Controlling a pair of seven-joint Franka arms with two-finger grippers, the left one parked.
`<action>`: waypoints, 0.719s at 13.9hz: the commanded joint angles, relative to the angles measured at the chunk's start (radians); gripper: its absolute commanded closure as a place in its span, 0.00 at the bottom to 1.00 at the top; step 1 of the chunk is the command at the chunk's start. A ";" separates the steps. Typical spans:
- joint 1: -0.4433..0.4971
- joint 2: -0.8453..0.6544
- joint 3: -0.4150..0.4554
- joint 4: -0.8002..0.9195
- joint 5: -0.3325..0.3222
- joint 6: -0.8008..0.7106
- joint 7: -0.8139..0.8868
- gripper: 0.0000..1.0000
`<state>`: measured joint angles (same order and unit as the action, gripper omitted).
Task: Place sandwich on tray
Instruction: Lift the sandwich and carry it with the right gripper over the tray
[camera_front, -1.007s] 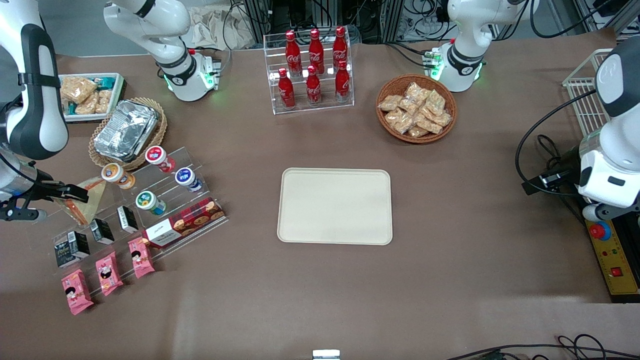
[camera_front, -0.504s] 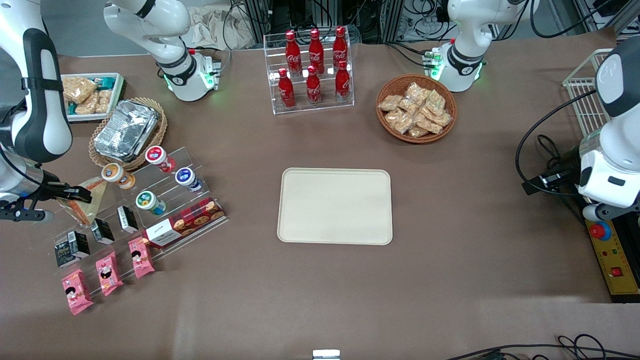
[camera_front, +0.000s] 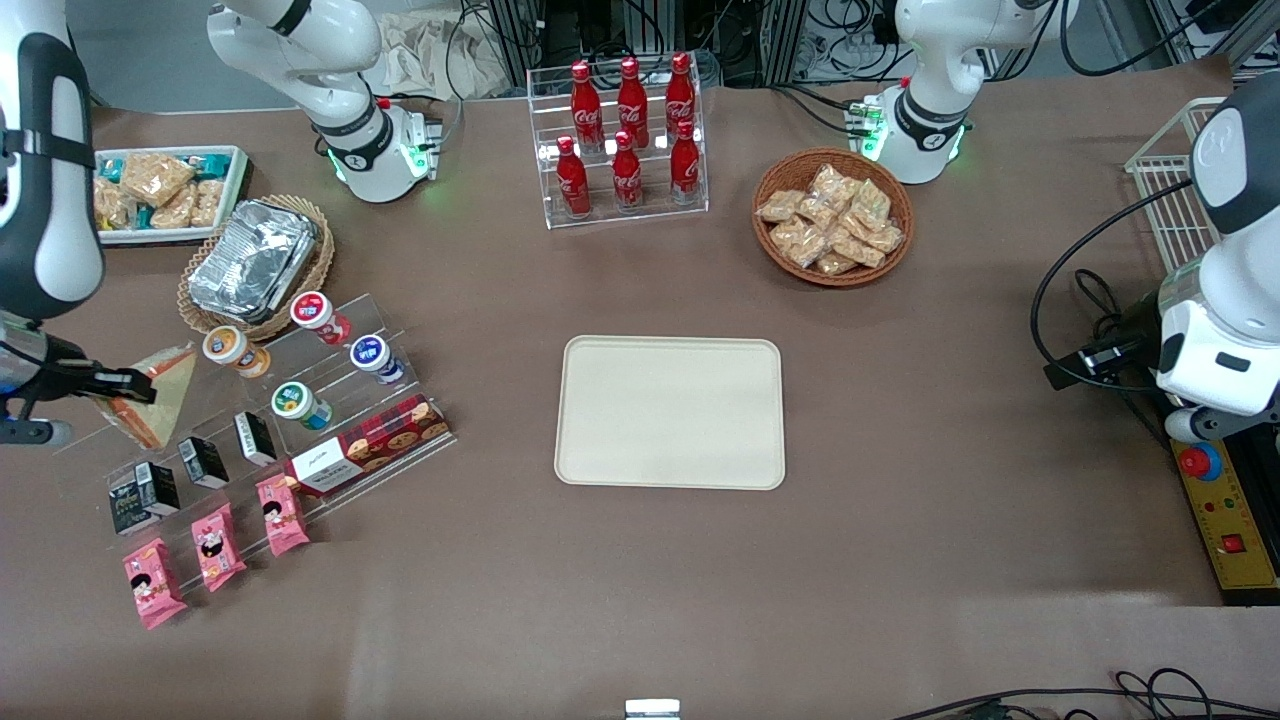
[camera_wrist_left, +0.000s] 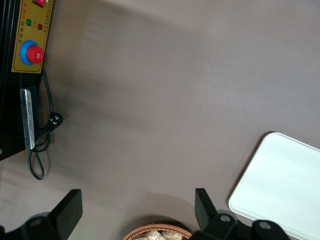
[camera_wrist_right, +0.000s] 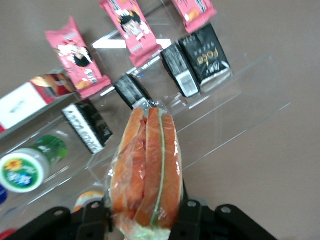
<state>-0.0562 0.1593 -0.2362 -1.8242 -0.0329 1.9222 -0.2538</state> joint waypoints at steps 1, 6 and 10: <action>0.030 0.017 0.003 0.124 0.021 -0.070 -0.137 0.53; 0.191 0.017 0.006 0.266 0.021 -0.201 -0.183 0.53; 0.416 0.043 0.037 0.289 0.019 -0.183 -0.165 0.53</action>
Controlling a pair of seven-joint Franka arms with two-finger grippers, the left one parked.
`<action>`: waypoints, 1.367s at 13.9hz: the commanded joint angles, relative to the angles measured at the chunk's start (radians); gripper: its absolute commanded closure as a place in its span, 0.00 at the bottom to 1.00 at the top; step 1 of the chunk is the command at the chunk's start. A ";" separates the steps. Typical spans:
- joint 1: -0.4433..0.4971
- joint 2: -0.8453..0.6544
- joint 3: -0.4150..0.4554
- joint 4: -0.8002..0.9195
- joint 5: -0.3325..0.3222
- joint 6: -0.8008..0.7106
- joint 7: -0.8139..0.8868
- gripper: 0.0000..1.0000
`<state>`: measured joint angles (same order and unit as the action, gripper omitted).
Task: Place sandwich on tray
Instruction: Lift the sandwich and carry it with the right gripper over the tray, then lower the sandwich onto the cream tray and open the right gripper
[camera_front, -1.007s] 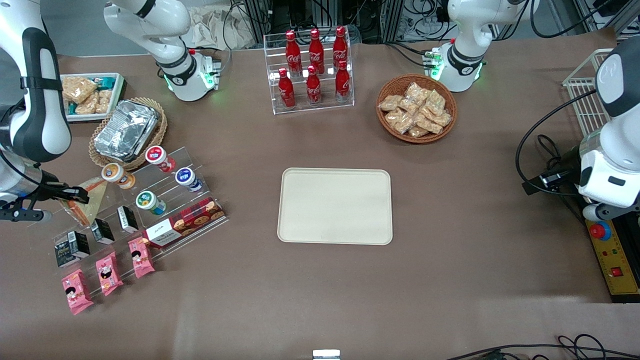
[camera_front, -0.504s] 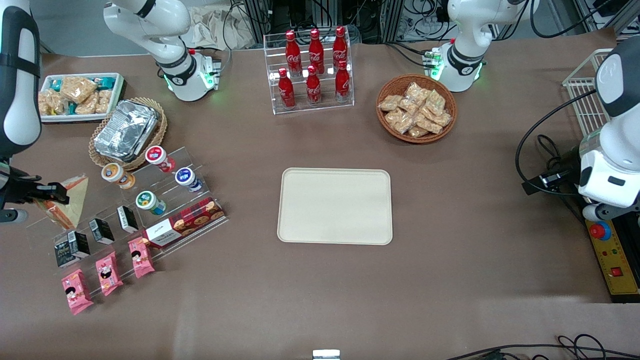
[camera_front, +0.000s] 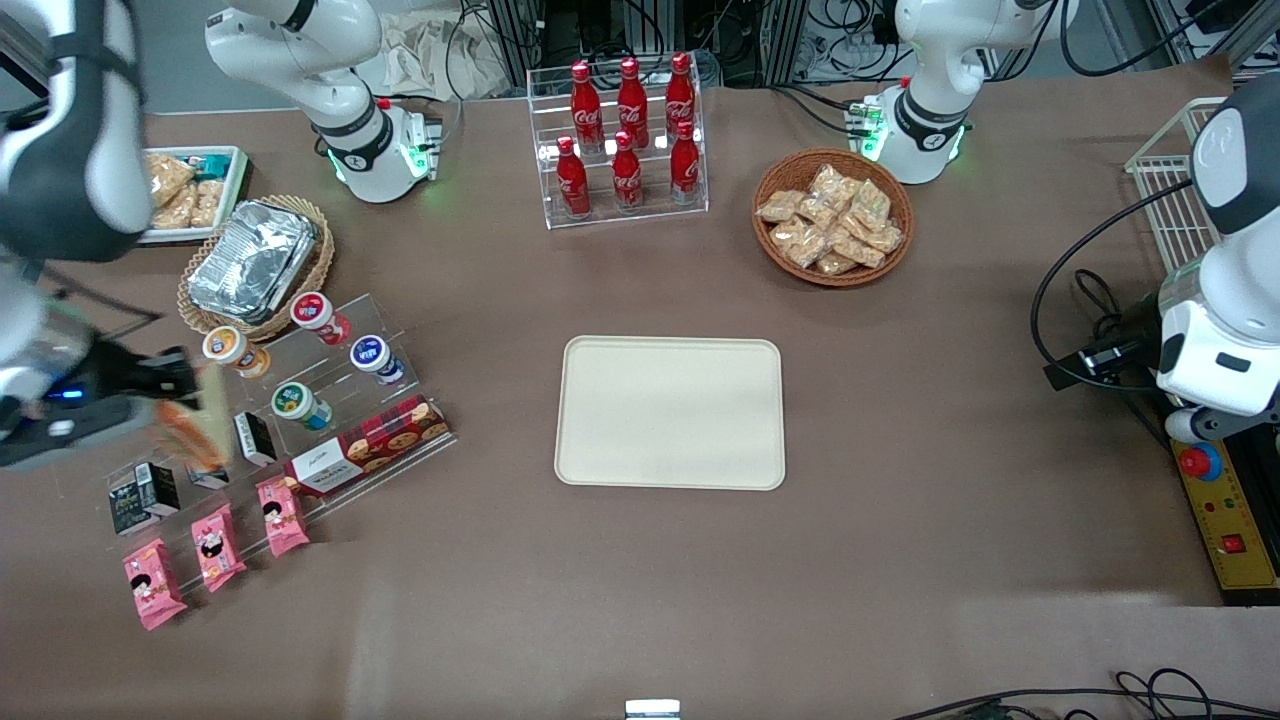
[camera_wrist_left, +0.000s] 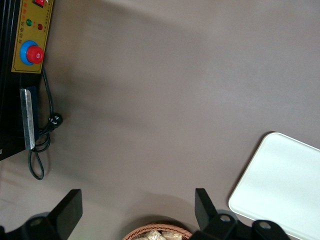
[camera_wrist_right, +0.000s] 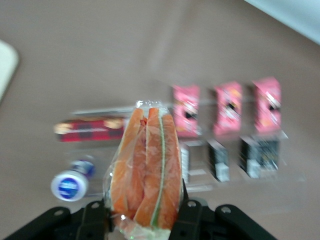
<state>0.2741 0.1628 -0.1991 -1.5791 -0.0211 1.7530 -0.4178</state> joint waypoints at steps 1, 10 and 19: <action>0.143 0.053 0.000 0.057 0.006 0.006 0.001 0.53; 0.433 0.204 0.030 0.071 0.003 0.284 -0.050 0.53; 0.490 0.489 0.115 0.154 -0.087 0.559 -0.234 0.53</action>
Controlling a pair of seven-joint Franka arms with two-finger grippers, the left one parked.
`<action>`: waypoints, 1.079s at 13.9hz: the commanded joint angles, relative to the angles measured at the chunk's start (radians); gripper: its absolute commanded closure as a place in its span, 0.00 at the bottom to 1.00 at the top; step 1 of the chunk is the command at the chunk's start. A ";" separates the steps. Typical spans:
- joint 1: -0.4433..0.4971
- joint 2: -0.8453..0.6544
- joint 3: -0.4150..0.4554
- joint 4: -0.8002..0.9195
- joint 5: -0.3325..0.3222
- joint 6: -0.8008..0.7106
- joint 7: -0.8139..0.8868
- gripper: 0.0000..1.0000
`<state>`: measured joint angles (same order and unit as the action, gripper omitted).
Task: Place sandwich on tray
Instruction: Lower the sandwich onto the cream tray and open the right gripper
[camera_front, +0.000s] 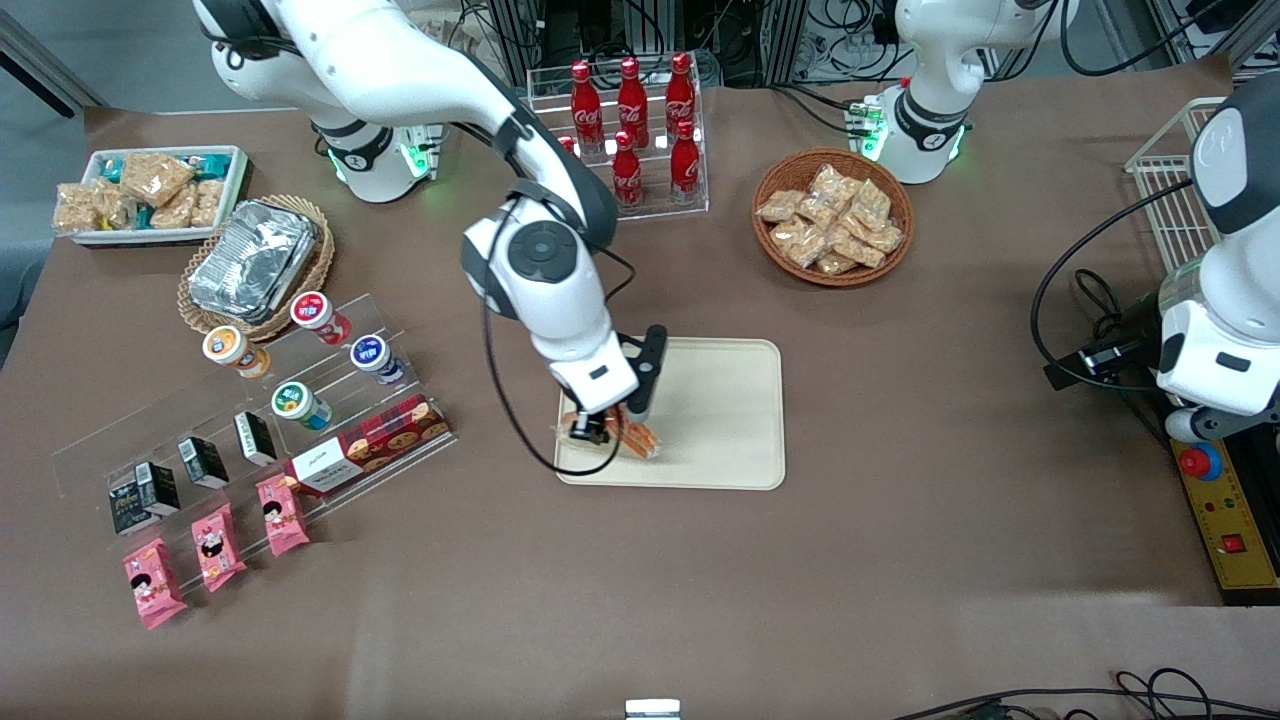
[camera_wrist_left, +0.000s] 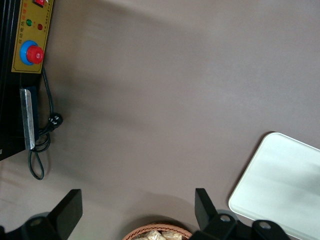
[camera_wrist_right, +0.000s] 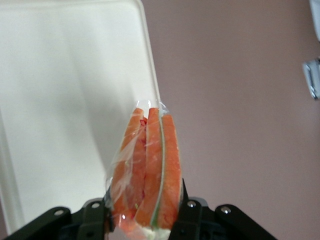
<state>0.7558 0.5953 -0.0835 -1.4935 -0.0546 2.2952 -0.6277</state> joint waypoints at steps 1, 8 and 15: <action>0.008 0.081 -0.001 0.076 -0.074 0.044 -0.027 0.53; 0.008 0.196 0.002 0.078 -0.073 0.182 -0.029 0.53; 0.014 0.213 0.013 0.076 -0.057 0.224 -0.020 0.12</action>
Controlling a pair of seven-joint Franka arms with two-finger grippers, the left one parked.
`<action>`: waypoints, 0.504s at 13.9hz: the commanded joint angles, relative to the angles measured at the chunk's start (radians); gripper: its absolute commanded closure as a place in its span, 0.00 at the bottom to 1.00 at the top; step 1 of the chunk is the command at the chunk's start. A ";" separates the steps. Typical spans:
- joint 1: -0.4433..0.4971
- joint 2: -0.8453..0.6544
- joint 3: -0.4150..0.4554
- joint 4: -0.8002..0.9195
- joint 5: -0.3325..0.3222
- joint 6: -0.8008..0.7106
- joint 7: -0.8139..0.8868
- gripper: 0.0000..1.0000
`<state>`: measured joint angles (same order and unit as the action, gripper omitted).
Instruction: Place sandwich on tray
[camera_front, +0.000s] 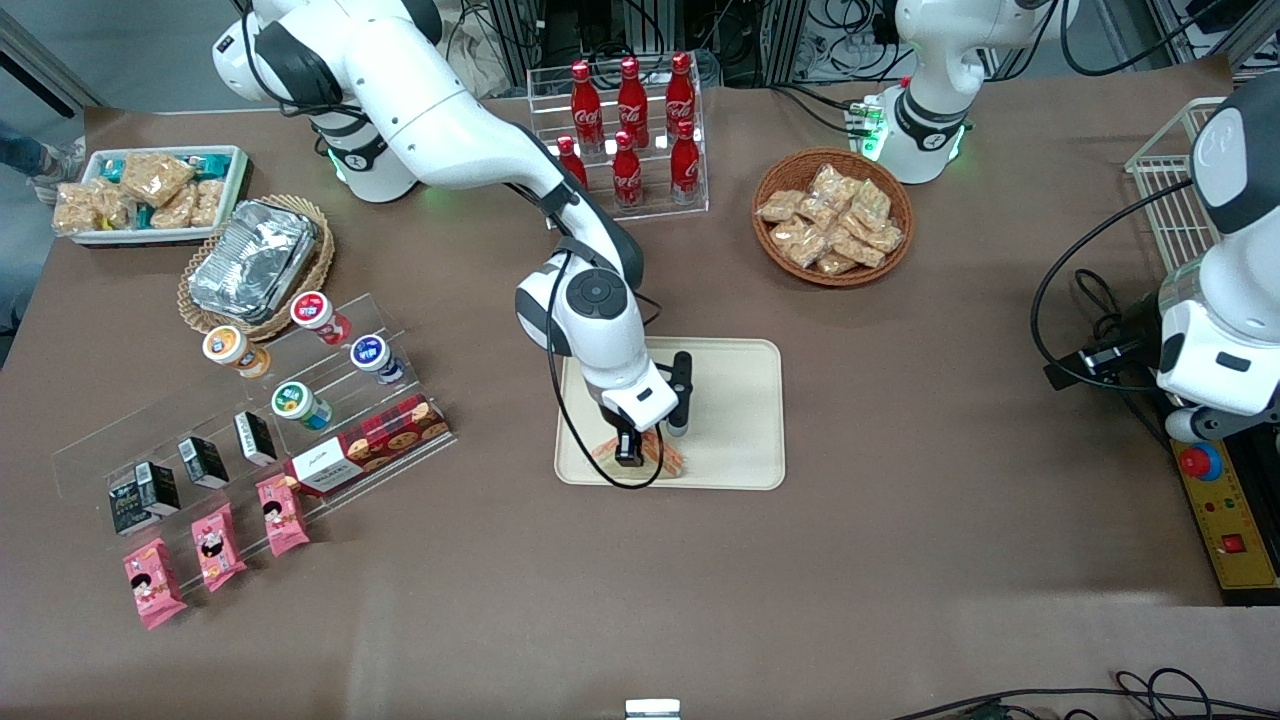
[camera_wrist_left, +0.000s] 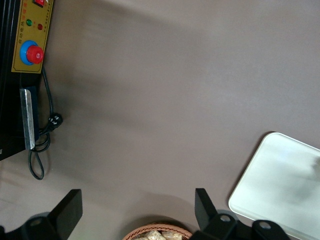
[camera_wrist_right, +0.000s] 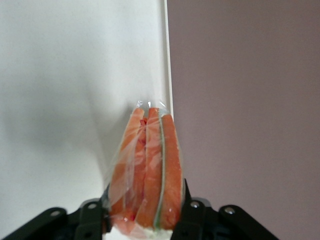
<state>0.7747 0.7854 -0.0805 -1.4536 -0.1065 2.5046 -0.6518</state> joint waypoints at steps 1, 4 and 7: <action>-0.008 0.018 0.011 0.036 0.023 0.013 0.004 0.11; -0.023 -0.023 0.021 0.036 0.154 -0.012 0.000 0.07; -0.089 -0.086 0.021 0.021 0.302 -0.092 -0.002 0.06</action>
<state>0.7501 0.7546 -0.0778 -1.4206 0.1121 2.4716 -0.6483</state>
